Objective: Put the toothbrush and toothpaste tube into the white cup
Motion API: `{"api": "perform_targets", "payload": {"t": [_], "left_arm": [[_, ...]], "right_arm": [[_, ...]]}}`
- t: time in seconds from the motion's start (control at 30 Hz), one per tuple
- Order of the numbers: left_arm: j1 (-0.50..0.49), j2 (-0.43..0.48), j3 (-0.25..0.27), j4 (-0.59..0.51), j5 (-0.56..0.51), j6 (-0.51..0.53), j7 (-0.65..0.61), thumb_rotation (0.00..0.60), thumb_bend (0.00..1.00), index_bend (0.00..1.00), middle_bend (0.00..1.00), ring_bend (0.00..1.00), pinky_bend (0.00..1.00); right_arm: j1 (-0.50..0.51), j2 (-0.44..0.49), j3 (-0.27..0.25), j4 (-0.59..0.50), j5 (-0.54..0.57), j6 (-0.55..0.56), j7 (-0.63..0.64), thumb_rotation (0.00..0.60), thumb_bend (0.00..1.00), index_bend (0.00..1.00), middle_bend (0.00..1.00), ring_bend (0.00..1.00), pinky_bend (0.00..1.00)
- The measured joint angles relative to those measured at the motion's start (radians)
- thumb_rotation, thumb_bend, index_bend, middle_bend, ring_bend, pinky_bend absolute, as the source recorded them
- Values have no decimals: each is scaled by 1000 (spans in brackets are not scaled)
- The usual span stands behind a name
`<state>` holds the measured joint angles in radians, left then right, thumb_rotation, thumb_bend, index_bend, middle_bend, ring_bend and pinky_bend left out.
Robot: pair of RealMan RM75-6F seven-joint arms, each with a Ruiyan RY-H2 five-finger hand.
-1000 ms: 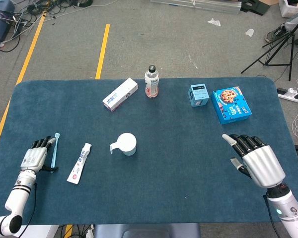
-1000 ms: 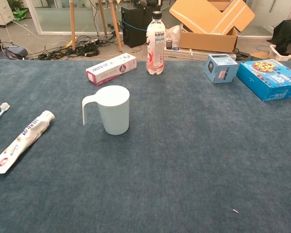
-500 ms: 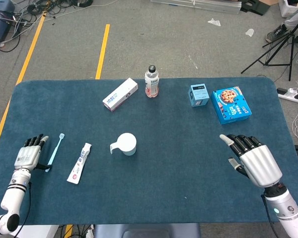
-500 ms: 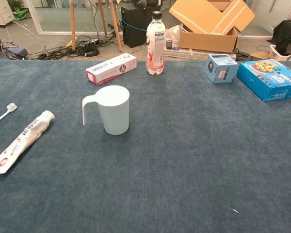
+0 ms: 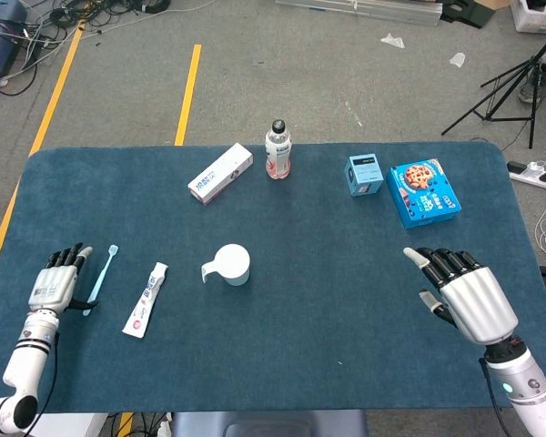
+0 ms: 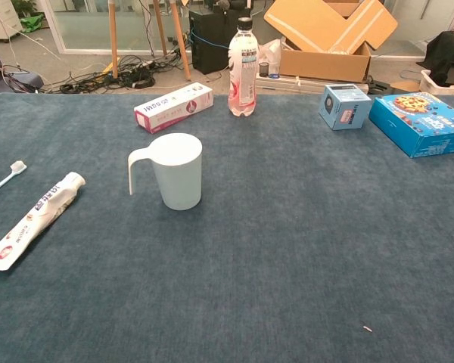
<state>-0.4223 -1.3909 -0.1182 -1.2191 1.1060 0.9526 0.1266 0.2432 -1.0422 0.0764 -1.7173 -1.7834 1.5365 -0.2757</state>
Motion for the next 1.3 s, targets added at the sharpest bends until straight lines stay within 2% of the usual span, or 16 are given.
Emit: {"api": "perform_targets", "payload": {"t": [0.6, 1.3], "left_arm": [[-3, -20, 12, 28, -30, -32, 31, 600, 0, 0, 0, 0, 0], [-12, -52, -18, 171, -79, -63, 30, 600, 0, 0, 0, 0, 0]], "right_arm": [[-6, 0, 4, 10, 6, -1, 13, 600, 202, 228, 322, 342, 467], [1, -2, 8, -2, 2, -17, -1, 600, 203, 227, 322, 342, 467]]}}
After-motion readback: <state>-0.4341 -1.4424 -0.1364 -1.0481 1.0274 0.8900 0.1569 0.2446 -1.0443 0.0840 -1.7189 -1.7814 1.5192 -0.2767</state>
